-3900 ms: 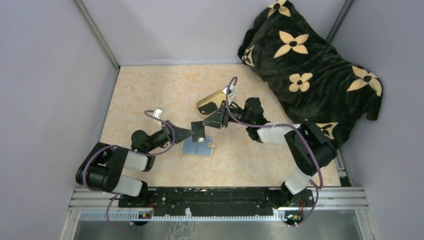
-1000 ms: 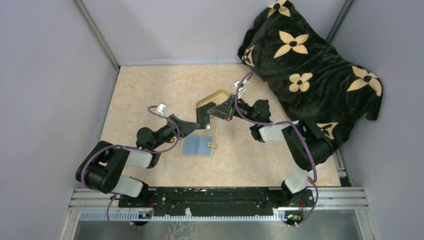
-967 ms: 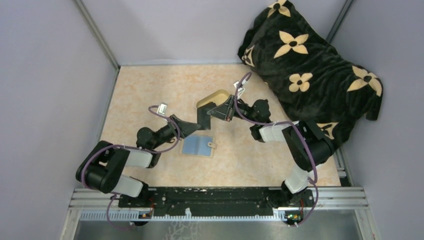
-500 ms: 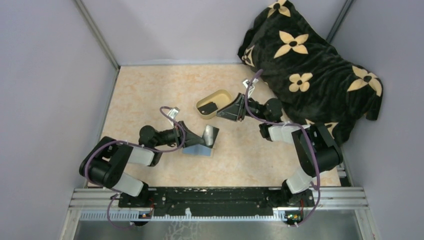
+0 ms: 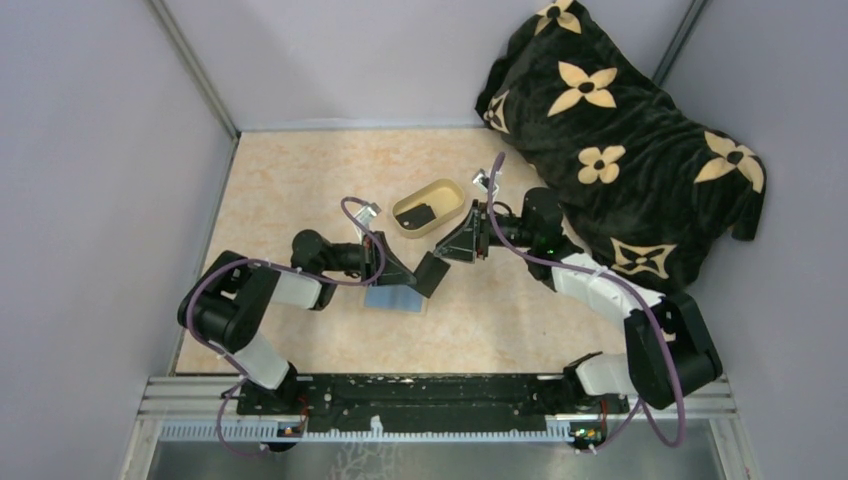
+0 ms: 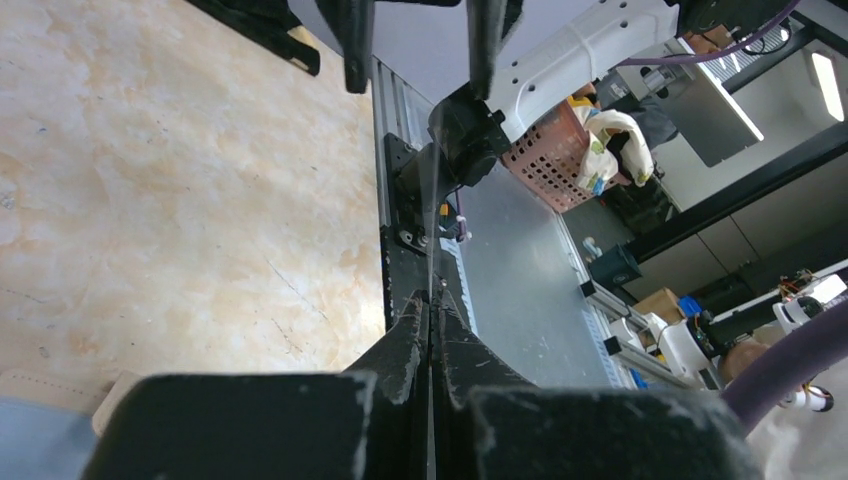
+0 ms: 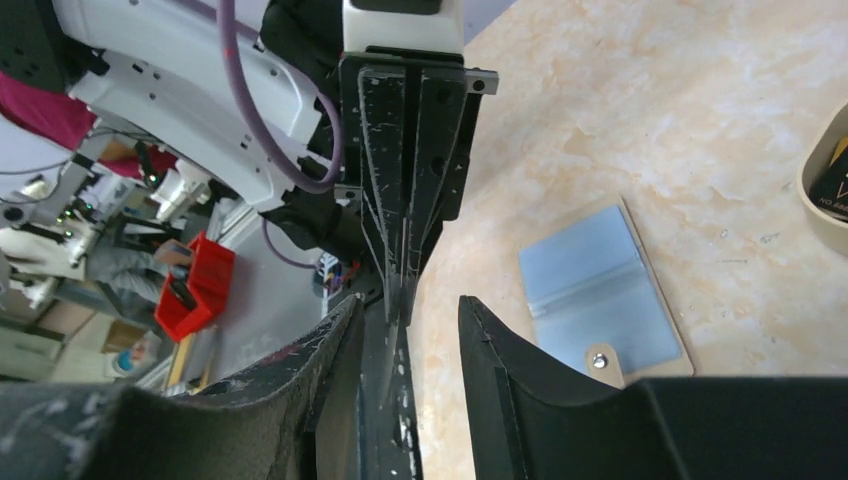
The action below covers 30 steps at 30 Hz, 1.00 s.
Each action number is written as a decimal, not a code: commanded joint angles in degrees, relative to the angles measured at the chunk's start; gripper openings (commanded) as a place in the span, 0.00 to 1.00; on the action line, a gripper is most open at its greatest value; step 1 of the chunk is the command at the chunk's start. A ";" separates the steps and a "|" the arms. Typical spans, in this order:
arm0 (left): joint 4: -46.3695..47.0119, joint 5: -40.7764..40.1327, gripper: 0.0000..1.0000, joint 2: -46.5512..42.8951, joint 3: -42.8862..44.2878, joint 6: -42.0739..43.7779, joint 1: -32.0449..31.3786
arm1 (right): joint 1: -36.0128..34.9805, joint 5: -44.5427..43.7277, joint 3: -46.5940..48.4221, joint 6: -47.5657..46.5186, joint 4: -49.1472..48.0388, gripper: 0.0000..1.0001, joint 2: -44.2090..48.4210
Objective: Take the credit cards out of the card holder
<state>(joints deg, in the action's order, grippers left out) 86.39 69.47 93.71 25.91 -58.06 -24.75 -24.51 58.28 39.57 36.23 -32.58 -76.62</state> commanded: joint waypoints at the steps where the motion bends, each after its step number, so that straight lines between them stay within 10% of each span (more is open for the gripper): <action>1: 16.10 3.67 0.00 1.30 1.40 1.59 -0.56 | -0.56 -1.27 2.01 -9.97 12.39 0.41 2.56; 13: 16.14 3.65 0.00 1.66 1.96 2.21 -0.57 | -2.63 -0.19 3.32 -13.49 17.49 0.34 1.66; 19: 16.09 4.18 0.00 2.70 2.40 2.09 -0.56 | -2.65 -0.01 3.08 -13.05 17.06 0.00 1.99; 23: 16.09 3.00 0.01 2.64 1.80 2.56 -0.59 | -2.65 -1.21 2.25 -11.93 14.51 0.00 2.30; 28: 16.10 -3.87 0.49 0.14 -2.12 5.04 0.51 | 0.53 -6.03 0.87 -9.04 10.07 0.00 1.83; 30: 16.09 -6.32 0.53 -0.94 -4.29 6.25 1.32 | 3.53 -6.74 -0.23 -4.13 2.40 0.00 0.49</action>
<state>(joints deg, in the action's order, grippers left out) 86.41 68.12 95.57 25.10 -55.16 -24.60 -25.45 55.40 40.01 26.11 -17.15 -74.78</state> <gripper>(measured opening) 0.492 0.008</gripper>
